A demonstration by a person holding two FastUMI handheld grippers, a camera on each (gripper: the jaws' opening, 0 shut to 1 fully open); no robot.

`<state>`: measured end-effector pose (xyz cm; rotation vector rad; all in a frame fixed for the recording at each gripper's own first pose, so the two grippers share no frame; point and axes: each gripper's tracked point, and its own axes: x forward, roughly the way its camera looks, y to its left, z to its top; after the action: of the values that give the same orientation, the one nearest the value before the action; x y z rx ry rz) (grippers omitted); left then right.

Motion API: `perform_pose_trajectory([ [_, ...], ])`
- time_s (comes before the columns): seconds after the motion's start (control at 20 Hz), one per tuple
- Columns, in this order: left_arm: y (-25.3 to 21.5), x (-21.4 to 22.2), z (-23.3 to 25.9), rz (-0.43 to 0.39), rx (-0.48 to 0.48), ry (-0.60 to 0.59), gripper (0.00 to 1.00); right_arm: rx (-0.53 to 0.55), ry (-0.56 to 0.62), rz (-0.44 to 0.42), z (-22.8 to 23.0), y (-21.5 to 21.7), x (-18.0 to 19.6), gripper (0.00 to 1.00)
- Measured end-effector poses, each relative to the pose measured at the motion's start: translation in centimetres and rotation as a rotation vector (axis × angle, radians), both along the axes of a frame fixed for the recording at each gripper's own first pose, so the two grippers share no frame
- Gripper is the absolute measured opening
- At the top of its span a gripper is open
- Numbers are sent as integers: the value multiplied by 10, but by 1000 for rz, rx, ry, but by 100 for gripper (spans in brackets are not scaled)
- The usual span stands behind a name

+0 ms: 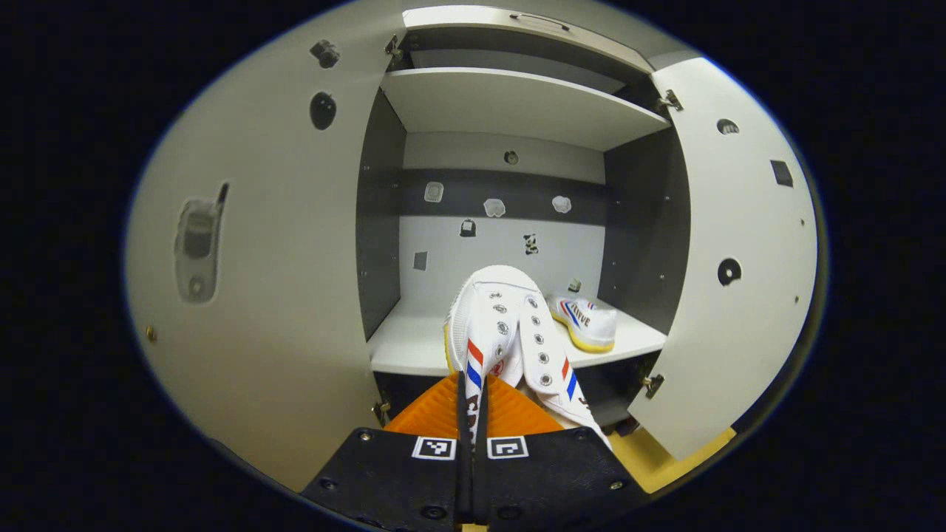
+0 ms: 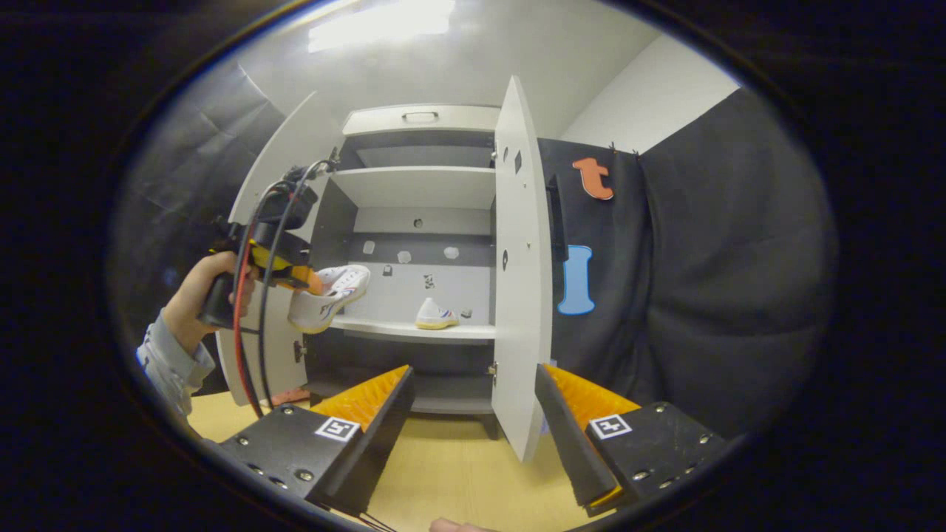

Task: Grab one shoe with the right hand and put it into the shoe cabinet, grab the other shoe with the left hand and put it into the shoe cabinet; then close the right door with the right hand and the left door with the left hand.

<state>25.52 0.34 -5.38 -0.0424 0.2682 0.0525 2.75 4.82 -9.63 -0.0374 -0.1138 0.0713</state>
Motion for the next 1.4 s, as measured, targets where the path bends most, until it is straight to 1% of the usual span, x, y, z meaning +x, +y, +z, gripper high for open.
perform_pose_trajectory([
  [0.1, 1, 36, 15, 9, 2, -14, 1, 23, 1, 23, 2, 5, -3, 97],
  [0.2, 6, 64, 18, 47, -41, 9, 1, 30, -14, 33, 8, 9, -6, 97],
  [0.3, 4, 92, 10, 60, -97, 60, 1, 17, -27, 45, 7, 11, -9, 97],
  [0.35, 2, 103, 4, 51, -102, 105, 1, 10, -31, 44, 6, 12, -10, 97],
  [0.45, 1, 125, -9, 34, -112, 156, 1, 9, -29, 38, 3, 9, -11, 97],
  [0.6, 5, 152, -39, 7, -56, 224, 2, 14, -15, 37, -3, 7, -8, 97],
  [0.7, 10, 166, -56, 13, -45, 254, 2, 16, -7, 33, -7, 6, -5, 97],
  [0.85, 26, 177, -74, 58, -31, 282, 2, 22, 10, 24, -14, 2, -2, 97],
  [0.95, 25, 180, -81, 53, -66, 287, 2, 31, 15, 24, -15, 1, -2, 97],
  [1.05, 27, 180, -88, 41, -79, 295, 2, 46, 13, 17, -13, -4, -4, 97],
  [1.15, 25, 185, -85, 40, -122, 263, 2, 76, 17, 23, -11, -3, -8, 97],
  [1.3, 27, 183, -82, 42, -136, 244, 4, 99, 22, 31, -9, -1, -15, 97],
  [1.4, 29, 179, -85, 47, -132, 253, 7, 83, 19, 6, -10, -7, -20, 97],
])
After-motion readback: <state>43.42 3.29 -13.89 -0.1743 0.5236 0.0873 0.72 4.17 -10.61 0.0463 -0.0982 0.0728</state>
